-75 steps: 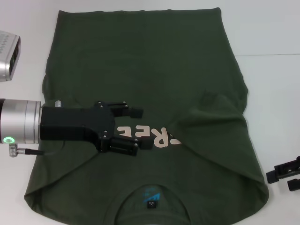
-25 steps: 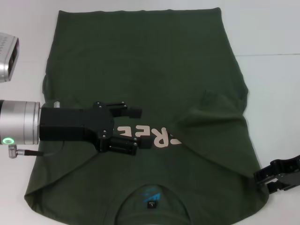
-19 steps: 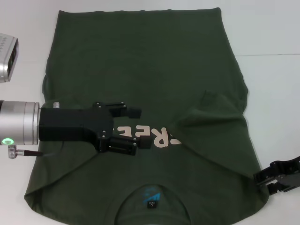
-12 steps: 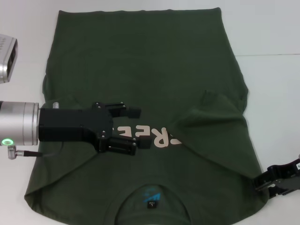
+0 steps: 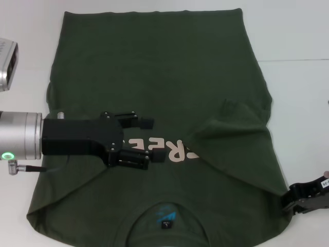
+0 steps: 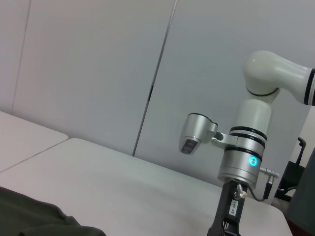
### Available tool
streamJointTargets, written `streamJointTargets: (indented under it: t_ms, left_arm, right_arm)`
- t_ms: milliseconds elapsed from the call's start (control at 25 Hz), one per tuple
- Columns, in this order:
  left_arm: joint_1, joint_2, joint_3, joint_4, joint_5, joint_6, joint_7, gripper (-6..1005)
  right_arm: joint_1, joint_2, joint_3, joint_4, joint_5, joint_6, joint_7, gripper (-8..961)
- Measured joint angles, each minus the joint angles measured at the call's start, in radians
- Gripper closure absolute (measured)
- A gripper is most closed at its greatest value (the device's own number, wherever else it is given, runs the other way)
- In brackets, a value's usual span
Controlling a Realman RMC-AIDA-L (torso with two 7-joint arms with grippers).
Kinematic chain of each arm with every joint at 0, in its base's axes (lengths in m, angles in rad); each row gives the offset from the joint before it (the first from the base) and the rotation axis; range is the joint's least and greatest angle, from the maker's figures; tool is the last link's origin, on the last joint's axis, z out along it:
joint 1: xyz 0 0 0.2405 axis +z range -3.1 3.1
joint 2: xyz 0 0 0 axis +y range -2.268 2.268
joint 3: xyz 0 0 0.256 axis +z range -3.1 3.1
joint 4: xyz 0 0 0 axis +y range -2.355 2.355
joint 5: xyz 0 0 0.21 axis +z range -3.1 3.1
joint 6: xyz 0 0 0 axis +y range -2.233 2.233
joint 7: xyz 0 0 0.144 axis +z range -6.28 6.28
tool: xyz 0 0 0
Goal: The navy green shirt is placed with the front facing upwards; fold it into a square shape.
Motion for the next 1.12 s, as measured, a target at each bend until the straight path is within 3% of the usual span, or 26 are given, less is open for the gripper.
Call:
streamJointTargets:
  t_ms: [120, 360, 560, 720, 960, 1120]
  left_arm:
    - [0.000, -0.001, 0.000, -0.001, -0.001, 0.000, 0.000, 77]
    - [0.006, -0.003, 0.000, -0.002, -0.001, 0.000, 0.001, 78]
    - [0.012, -0.005, 0.000, -0.002, -0.007, 0.000, 0.000, 79]
    - [0.022, -0.004, -0.024, 0.004, -0.008, 0.002, -0.027, 80]
    - [0.061, 0.007, -0.129, 0.013, -0.012, 0.009, -0.089, 81]
    - [0.097, 0.008, -0.174, 0.044, -0.012, 0.010, -0.133, 82]
  right_arm:
    - [-0.006, 0.004, -0.005, -0.010, 0.000, 0.001, -0.014, 519]
    - [-0.020, 0.004, -0.010, -0.034, -0.001, 0.008, -0.025, 766]
    - [-0.031, 0.004, -0.005, -0.040, -0.001, 0.013, -0.046, 908]
    - [-0.048, 0.009, 0.001, -0.047, 0.011, 0.004, -0.084, 915]
    - [-0.118, 0.043, 0.017, -0.166, 0.039, -0.025, -0.131, 917]
    - [-0.175, 0.046, 0.019, -0.217, 0.092, -0.041, -0.150, 917]
